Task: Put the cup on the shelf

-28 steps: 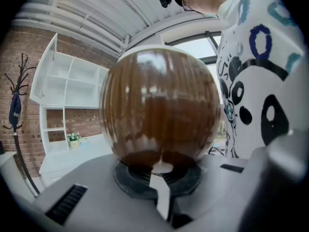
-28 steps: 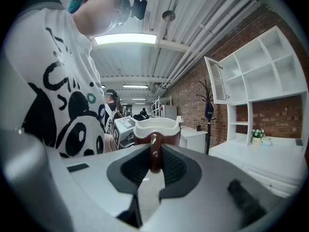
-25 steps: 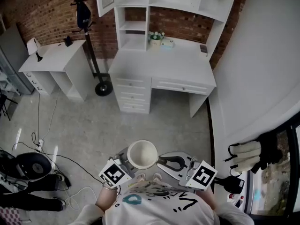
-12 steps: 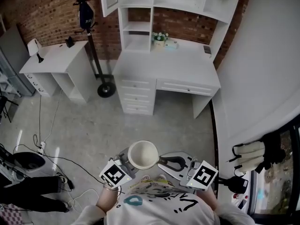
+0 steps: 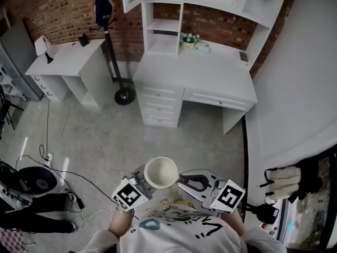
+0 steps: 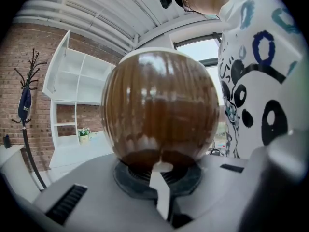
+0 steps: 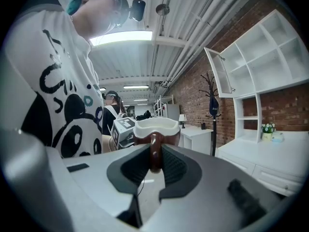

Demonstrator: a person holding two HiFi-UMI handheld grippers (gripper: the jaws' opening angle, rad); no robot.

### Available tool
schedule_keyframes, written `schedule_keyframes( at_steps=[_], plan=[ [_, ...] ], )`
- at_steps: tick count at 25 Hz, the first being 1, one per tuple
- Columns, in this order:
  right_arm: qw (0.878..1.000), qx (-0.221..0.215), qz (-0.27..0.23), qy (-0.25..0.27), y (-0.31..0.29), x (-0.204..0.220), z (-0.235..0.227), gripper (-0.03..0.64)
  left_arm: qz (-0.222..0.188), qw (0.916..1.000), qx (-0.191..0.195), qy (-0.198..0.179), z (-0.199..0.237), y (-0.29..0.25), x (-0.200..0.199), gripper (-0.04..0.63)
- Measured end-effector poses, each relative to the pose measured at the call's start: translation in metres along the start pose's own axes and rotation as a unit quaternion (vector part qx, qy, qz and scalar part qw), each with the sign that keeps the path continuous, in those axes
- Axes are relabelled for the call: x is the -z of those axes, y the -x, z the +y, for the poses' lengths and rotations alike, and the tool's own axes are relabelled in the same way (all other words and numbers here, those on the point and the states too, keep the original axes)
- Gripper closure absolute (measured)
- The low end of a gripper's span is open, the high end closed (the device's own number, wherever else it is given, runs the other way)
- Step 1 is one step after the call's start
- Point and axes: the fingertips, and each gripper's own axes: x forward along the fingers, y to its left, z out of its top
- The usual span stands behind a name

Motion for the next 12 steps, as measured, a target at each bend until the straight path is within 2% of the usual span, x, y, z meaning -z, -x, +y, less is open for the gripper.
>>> schedule_keyframes(
  at_steps=[12],
  plan=[
    [0.999, -0.042, 0.007, 0.024, -0.020, -0.017, -0.085, 0.554, -0.005, 0.9989, -0.047, 0.000, 0.081, -0.035, -0.016, 0.580]
  ],
)
